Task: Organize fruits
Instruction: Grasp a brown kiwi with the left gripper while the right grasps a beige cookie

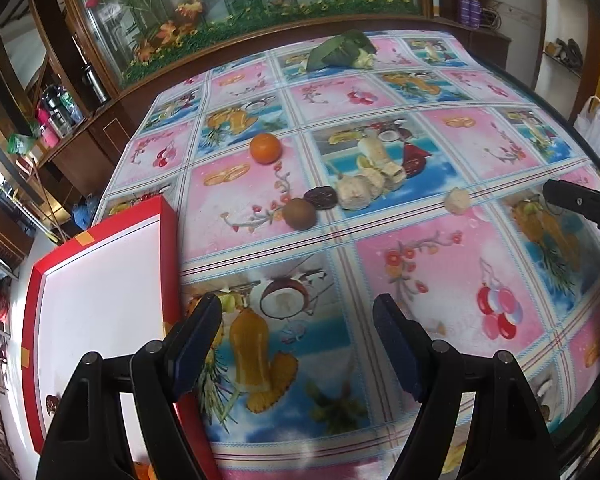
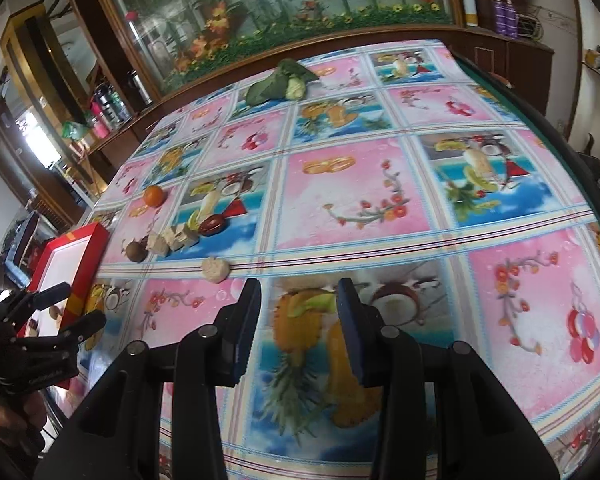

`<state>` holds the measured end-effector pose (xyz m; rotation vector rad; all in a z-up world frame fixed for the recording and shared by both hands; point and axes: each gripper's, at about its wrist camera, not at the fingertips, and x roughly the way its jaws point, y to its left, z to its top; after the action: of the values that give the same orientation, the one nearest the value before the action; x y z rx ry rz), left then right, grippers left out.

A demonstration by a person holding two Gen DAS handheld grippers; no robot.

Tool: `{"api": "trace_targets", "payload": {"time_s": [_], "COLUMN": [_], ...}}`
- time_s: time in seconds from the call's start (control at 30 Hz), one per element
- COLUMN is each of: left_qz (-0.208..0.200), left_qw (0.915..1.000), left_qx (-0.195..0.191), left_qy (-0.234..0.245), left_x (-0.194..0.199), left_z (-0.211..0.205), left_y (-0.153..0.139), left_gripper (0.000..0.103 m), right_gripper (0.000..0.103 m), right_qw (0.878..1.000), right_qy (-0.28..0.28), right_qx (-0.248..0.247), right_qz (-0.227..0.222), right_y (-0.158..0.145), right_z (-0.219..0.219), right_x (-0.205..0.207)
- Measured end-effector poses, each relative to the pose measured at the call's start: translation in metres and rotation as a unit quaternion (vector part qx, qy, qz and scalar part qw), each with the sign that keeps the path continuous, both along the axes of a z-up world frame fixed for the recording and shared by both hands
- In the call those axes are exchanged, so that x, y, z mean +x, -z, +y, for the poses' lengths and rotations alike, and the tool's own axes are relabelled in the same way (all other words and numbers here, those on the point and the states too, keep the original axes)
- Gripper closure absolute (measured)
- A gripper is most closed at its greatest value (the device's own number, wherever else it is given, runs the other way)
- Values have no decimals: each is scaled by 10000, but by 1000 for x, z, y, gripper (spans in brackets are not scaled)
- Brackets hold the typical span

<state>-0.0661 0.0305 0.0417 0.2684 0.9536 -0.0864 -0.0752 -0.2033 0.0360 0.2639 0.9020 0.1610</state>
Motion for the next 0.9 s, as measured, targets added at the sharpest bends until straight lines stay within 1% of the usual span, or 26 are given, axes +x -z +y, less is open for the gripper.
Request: {"api": "trace_targets", "payload": {"time_s": [0.1, 0.2, 0.27, 0.37, 0.47, 0.63, 0.67, 0.73, 0.83, 0.9], "left_qz": [31, 66, 73, 56, 97, 331, 349, 341, 486, 606], "left_qw": [10000, 9999, 9998, 9997, 9997, 9994, 9994, 9993, 9985, 9974], "left_qx": [-12, -36, -40, -29, 32, -43, -77, -115, -231, -378], "left_qy": [-63, -139, -192, -233, -230, -59, -5, 43, 67, 115], "left_x": [5, 12, 18, 29, 44, 61, 63, 67, 77, 82], "left_z": [6, 14, 19, 24, 25, 20, 18, 16, 14, 12], "left_y": [2, 2, 1, -1, 2, 13, 14, 15, 22, 26], "left_gripper": [25, 25, 25, 25, 25, 25, 25, 25, 25, 25], "right_gripper": [62, 62, 62, 62, 62, 63, 67, 72, 74, 75], "right_qw": [9997, 9988, 9977, 9950, 9919, 9888, 9887, 9887, 9894, 9889], "right_qy": [-251, -491, -637, -766, -857, -862, -837, -803, -802, -820], "right_qx": [64, -58, -239, -635, -930, -1210, -1238, -1259, -1210, -1236], "right_qz": [50, 64, 51, 32, 142, 125, 118, 92, 67, 36], "right_y": [3, 4, 3, 5, 14, 24, 25, 26, 27, 27], "right_z": [18, 39, 54, 75, 90, 96, 95, 93, 90, 90], "right_x": [7, 15, 22, 34, 44, 47, 48, 49, 50, 50]}}
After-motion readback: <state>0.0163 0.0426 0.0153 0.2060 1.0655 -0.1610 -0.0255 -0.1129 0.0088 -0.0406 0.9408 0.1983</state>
